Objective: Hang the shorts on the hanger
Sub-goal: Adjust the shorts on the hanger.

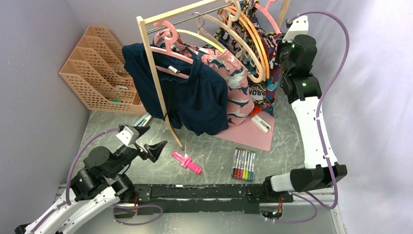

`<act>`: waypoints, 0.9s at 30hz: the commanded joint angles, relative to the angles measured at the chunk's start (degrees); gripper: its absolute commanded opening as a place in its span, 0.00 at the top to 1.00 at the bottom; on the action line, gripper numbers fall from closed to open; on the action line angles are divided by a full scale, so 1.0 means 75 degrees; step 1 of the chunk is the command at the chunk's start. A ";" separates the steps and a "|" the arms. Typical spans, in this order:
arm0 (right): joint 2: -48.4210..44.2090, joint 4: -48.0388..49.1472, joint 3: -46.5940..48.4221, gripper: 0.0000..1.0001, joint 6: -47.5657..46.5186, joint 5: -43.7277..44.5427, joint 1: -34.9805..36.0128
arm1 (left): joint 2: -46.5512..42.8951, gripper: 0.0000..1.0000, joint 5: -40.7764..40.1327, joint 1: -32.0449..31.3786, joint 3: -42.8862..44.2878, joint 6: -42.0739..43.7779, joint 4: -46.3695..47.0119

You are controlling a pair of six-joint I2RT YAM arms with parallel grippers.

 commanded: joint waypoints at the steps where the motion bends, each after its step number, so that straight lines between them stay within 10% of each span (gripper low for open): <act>1: -0.0157 0.0700 -0.0086 0.91 -0.0899 0.1380 0.0162 | 0.0056 0.01 0.0166 0.0060 -0.0029 0.0033 0.0267; 7: -0.0155 0.0914 -0.0699 0.81 -0.1007 0.1791 0.0175 | 0.0071 0.01 0.0155 0.0059 -0.0020 0.0033 0.0242; 21: -0.1123 -0.0248 0.0189 0.12 0.1267 0.1390 0.0176 | 0.0193 0.01 0.0033 0.0062 0.0000 0.0020 0.0211; 27: -0.2190 -0.0576 0.0067 0.08 0.2960 -0.0012 0.0180 | 0.0395 0.00 -0.0236 0.0060 0.0083 -0.0113 0.0097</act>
